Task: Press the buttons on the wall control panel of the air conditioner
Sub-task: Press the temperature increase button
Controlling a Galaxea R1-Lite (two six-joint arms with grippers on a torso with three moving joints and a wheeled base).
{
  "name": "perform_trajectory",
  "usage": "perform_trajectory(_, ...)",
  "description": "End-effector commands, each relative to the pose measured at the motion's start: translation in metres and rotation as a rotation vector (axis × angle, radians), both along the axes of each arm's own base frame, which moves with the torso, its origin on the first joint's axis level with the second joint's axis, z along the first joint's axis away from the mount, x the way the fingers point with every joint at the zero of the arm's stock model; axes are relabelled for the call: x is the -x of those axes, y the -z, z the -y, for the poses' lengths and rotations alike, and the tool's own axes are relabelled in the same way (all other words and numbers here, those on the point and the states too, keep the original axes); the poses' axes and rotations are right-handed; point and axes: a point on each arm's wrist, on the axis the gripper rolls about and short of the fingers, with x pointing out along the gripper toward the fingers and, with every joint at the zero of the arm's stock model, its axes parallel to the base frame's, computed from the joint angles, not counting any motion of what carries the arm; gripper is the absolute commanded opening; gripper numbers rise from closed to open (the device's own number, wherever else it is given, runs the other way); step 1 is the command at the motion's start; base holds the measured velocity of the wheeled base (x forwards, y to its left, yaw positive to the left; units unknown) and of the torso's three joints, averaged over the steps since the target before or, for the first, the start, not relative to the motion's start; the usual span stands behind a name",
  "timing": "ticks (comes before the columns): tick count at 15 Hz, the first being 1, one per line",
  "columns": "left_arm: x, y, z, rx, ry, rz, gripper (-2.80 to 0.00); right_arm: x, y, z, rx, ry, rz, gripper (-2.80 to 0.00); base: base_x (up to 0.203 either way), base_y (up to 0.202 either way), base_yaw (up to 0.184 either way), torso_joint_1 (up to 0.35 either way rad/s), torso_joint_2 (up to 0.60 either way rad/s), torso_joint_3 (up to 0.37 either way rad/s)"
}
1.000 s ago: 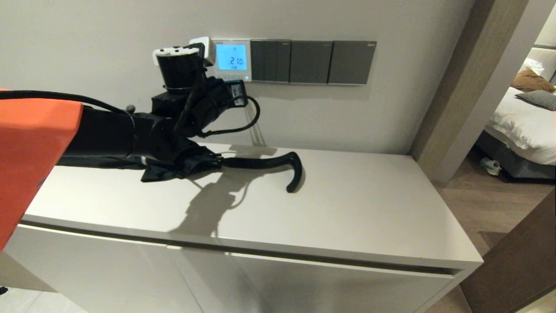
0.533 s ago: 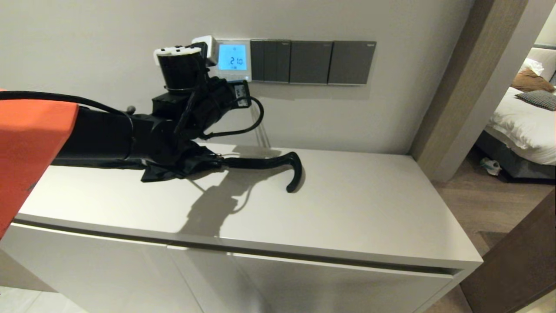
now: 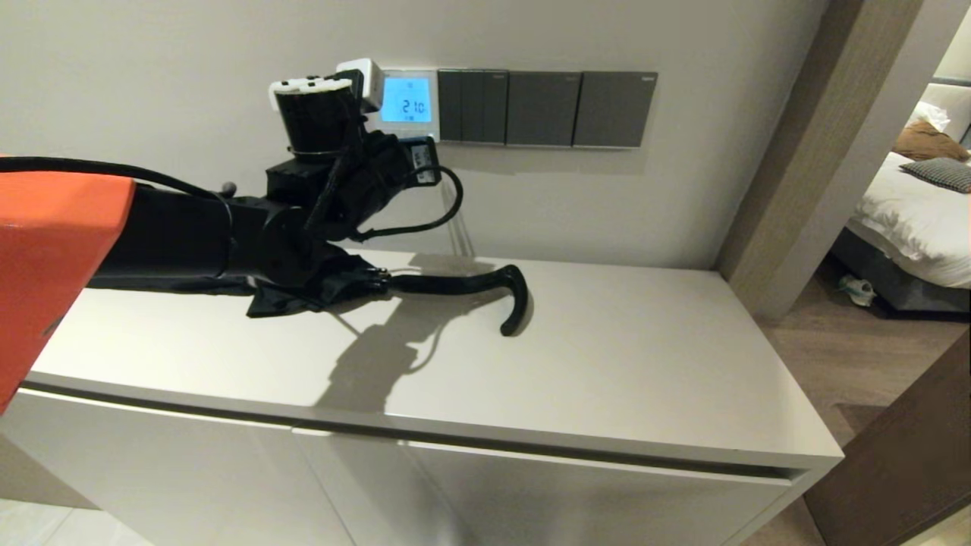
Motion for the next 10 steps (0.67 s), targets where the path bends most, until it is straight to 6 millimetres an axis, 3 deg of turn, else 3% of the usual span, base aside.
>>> perform_trajectory(1, -0.002, 0.002, 0.000, 0.001, -0.002, -0.001, -2.80, 0.000, 0.000, 0.000, 0.000, -0.001, -0.003, -2.80, 0.000, 0.000, 0.000, 0.000, 0.00, 0.000)
perform_trajectory(4, -0.009, 0.011, 0.004, -0.008, -0.007, -0.016, -2.80, 0.000, 0.000, 0.000, 0.000, -0.001, -0.003, -2.80, 0.000, 0.000, 0.000, 0.000, 0.00, 0.000)
perform_trajectory(10, -0.012, 0.006, -0.002, 0.000, -0.020, 0.000, -2.80, 0.000, 0.000, 0.000, 0.000, -0.001, -0.003, -2.80, 0.000, 0.000, 0.000, 0.000, 0.00, 0.000)
